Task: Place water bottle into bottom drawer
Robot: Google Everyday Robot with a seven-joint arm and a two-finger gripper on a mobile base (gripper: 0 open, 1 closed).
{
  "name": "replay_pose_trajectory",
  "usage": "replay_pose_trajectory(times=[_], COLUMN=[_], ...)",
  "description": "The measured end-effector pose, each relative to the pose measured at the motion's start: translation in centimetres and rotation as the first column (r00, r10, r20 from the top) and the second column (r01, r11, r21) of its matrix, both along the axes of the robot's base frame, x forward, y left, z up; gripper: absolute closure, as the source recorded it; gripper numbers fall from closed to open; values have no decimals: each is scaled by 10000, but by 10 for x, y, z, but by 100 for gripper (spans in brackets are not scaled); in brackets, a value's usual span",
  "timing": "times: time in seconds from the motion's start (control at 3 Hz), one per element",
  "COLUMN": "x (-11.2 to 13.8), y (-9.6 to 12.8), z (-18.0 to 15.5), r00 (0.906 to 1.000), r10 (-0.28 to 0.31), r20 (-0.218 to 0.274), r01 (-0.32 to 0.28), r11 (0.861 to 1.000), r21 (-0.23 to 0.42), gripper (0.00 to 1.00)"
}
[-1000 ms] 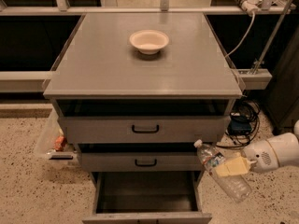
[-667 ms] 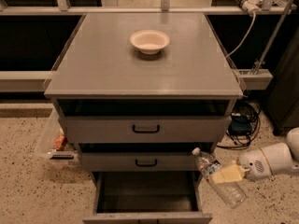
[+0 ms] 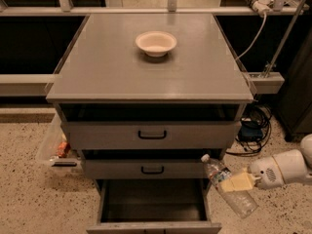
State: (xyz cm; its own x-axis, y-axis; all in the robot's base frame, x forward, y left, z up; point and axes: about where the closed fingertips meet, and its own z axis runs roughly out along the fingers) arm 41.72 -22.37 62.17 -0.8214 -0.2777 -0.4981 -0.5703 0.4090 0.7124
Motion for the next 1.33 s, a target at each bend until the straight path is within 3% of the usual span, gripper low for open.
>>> replay_pose_trajectory(times=[0.33,0.67,1.33], x=[12,34,53], y=[-19,-30,-42], z=[-23,-75,-145], r00=[9970,9954,9914], r10=[-663,-932,-1269], r20=[393,203,-319], r01=[652,906,1307], r11=[9975,9906,9724], r21=[271,1024,1930], gripper=[100,100,100])
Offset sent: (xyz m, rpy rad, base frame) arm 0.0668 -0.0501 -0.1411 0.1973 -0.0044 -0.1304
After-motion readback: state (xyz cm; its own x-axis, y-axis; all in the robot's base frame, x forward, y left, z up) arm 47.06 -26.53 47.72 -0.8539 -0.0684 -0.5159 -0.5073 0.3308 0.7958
